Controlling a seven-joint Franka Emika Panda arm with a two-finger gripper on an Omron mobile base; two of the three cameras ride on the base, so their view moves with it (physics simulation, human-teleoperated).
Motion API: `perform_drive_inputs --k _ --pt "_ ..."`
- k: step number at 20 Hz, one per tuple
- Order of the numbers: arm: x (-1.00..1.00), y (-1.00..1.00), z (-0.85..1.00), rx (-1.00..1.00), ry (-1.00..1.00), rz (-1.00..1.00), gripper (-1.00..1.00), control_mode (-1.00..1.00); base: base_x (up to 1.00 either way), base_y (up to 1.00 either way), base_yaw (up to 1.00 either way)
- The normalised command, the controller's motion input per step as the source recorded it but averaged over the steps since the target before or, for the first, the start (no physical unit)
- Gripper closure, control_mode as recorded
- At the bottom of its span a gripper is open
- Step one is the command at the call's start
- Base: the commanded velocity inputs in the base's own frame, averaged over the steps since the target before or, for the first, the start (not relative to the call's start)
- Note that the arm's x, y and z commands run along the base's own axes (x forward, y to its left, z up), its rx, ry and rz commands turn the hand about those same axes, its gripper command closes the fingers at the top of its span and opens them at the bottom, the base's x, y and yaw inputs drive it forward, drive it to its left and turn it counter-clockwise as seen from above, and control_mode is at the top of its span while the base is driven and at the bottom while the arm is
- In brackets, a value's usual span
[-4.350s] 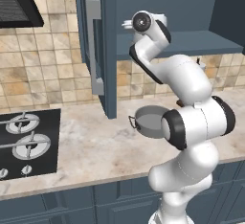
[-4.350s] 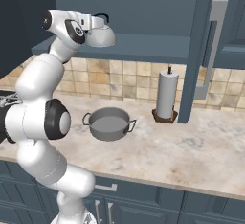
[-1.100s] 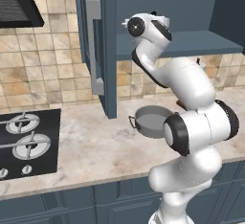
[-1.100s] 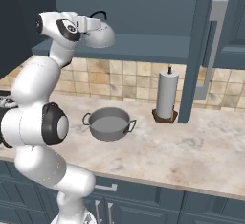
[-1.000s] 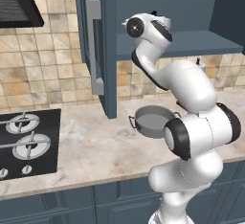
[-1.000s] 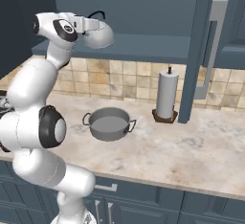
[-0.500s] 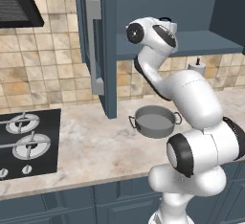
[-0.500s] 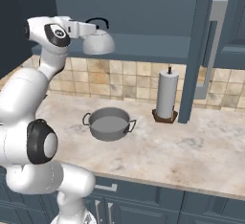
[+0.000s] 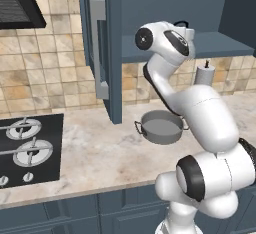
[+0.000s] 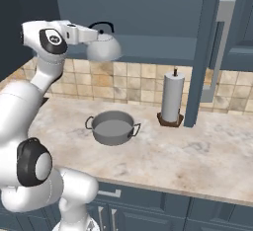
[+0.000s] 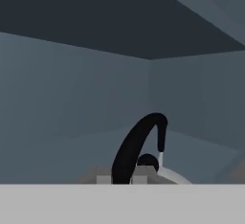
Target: Pick the kettle from the cabinet and place it on a stove burner. Then pick the pot from the counter and place it on another stove burner. Finally, turn both burners on.
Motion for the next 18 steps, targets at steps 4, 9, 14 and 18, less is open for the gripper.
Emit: perform_drive_inputs --k 4,9,14,18 --pt "-0.46 -0.12 -0.09 0.00 0.00 -0.08 1.00 -1.00 0.00 0.00 0.00" --pt "-0.52 -0.09 -0.16 0.00 -0.01 -0.09 1.00 -1.00 0.00 0.00 0.00" --pt "-0.44 -0.06 -0.19 0.00 0.00 -0.09 1.00 -1.00 0.00 0.00 0.00" --pt "-0.39 -0.05 -0.18 0.01 0.00 -0.08 1.00 -1.00 0.00 0.00 0.00"
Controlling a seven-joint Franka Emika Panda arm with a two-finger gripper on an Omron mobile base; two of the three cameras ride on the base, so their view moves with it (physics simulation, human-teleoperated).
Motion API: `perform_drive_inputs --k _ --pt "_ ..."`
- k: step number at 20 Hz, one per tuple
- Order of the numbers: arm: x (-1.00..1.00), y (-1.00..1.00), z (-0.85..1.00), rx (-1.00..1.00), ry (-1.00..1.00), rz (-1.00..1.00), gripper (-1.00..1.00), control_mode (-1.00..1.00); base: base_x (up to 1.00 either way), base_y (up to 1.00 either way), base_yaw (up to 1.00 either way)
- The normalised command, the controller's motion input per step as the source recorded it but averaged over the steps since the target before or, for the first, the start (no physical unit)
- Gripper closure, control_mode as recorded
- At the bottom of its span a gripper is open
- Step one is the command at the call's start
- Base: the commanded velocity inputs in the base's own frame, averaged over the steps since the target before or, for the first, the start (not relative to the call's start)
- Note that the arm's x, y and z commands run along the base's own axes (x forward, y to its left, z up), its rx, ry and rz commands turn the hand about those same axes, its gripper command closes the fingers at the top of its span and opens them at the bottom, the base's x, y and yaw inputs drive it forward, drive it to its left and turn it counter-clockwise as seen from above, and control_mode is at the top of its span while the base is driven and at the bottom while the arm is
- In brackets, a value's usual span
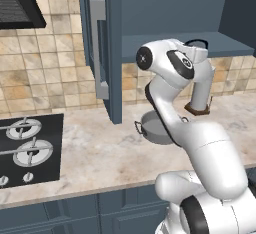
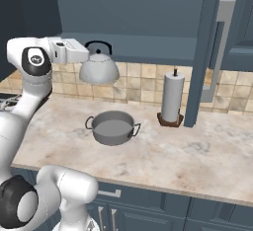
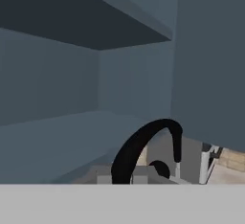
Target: Pick the kettle from the cabinet and place it on a stove burner. Then pick the pot from the counter and place it on another stove burner. Finally, turn both burners on.
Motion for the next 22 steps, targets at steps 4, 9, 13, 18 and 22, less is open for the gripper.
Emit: perform_drive_inputs --k 4,9,13,18,22 --pt "-0.36 -0.03 -0.20 0.01 0.00 -0.07 1.00 -1.00 0.00 0.00 0.00" --pt "-0.30 -0.01 -0.20 0.01 0.00 -0.05 1.00 -1.00 0.00 0.00 0.00" --pt "-0.12 -0.01 -0.17 0.01 0.00 -0.02 1.00 -1.00 0.00 0.00 0.00" --pt "-0.12 -0.01 -0.13 0.01 0.00 0.00 1.00 -1.00 0.00 0.00 0.00" --pt "-0.14 0.00 -0.13 0.01 0.01 0.00 1.00 -1.00 0.00 0.00 0.00"
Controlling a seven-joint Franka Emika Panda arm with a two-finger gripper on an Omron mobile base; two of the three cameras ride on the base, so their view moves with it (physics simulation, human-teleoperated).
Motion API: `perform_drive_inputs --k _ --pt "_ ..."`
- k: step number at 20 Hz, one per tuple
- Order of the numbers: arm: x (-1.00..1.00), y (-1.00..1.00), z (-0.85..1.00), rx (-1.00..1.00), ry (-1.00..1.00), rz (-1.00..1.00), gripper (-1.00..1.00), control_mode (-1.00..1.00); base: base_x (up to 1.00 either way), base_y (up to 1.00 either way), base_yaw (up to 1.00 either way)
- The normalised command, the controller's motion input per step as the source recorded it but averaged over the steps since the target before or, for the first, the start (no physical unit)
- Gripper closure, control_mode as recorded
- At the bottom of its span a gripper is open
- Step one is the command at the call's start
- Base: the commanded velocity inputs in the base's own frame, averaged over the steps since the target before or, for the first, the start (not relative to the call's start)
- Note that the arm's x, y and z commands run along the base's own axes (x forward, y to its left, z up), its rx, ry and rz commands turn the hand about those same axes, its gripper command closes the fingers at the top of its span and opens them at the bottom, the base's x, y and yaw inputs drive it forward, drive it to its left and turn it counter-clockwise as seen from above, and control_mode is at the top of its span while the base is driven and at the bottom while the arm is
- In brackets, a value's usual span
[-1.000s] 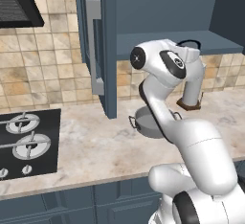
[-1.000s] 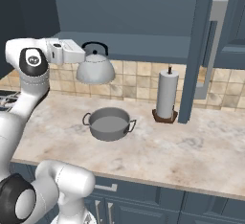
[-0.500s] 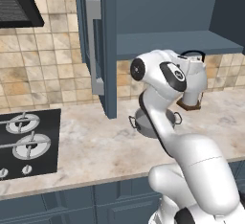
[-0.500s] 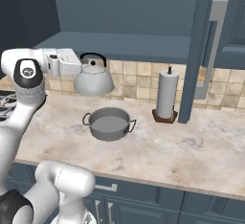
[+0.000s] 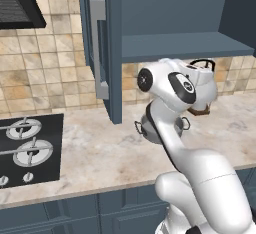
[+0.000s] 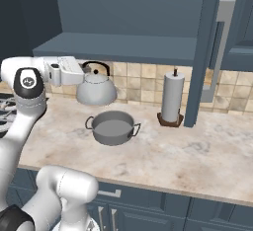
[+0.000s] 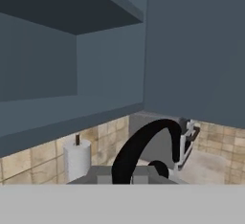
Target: Pick the kettle from the cabinet and place it on a stove burner. Then pick the pot from the counter and place it on another stove burner. Finally, turn both burners on.
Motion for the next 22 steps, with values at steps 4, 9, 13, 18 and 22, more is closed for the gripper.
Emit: perform_drive_inputs --k 4,9,13,18,22 --pt "-0.22 0.00 -0.12 0.01 0.00 0.00 1.00 -1.00 0.00 0.00 0.00" --pt "-0.26 0.00 -0.13 0.00 0.00 -0.01 1.00 -1.00 0.00 0.00 0.00" --pt "-0.26 0.00 -0.13 0.00 0.00 -0.01 1.00 -1.00 0.00 0.00 0.00" --pt "-0.29 0.00 -0.06 0.01 0.00 -0.03 1.00 -1.00 0.00 0.00 0.00" --pt "-0.24 0.00 -0.03 0.02 0.00 -0.04 1.00 -1.00 0.00 0.00 0.00"
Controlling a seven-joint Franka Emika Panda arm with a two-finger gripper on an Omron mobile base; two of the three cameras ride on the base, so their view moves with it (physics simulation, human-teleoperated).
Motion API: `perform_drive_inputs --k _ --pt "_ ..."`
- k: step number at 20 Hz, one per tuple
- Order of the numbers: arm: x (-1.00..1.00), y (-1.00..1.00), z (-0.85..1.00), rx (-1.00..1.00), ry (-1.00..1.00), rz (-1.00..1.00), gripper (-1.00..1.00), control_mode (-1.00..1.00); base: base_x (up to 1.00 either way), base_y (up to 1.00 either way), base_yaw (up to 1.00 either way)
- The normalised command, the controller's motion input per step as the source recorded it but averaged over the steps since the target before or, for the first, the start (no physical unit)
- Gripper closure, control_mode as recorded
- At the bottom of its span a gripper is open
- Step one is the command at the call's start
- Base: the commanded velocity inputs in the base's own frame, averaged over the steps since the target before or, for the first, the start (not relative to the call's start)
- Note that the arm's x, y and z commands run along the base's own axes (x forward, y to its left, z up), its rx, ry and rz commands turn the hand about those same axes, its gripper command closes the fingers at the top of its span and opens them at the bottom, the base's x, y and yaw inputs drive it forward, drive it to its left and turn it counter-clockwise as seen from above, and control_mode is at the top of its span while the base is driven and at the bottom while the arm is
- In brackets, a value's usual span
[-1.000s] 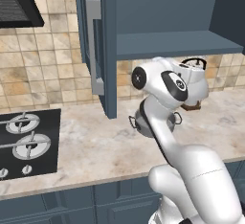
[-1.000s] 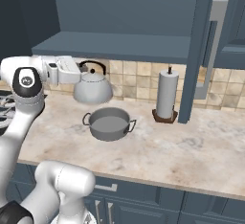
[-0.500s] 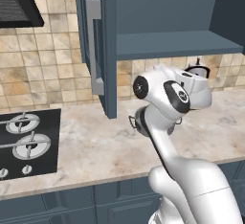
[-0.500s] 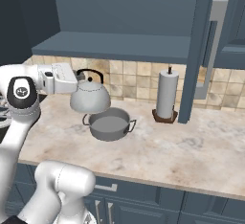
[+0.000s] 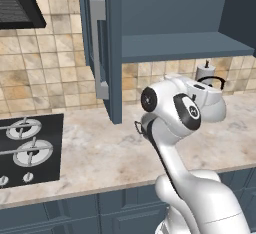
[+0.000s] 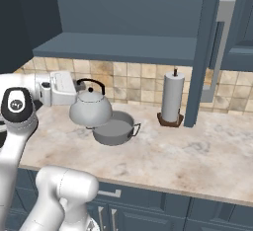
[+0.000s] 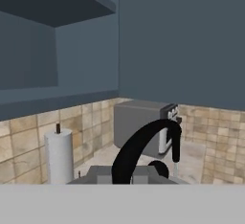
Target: Pick the kettle from the cabinet and place it on a stove burner. Then pick the pot from the counter and place it on another stove burner. Finally, turn both burners on.
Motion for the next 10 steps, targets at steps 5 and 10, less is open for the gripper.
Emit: perform_drive_inputs --k 5,10 --pt "-0.10 0.00 -0.01 0.01 0.00 -0.04 1.00 -1.00 0.00 0.00 0.00" --pt "0.00 0.00 0.00 0.00 0.00 0.00 1.00 -1.00 0.00 0.00 0.00"
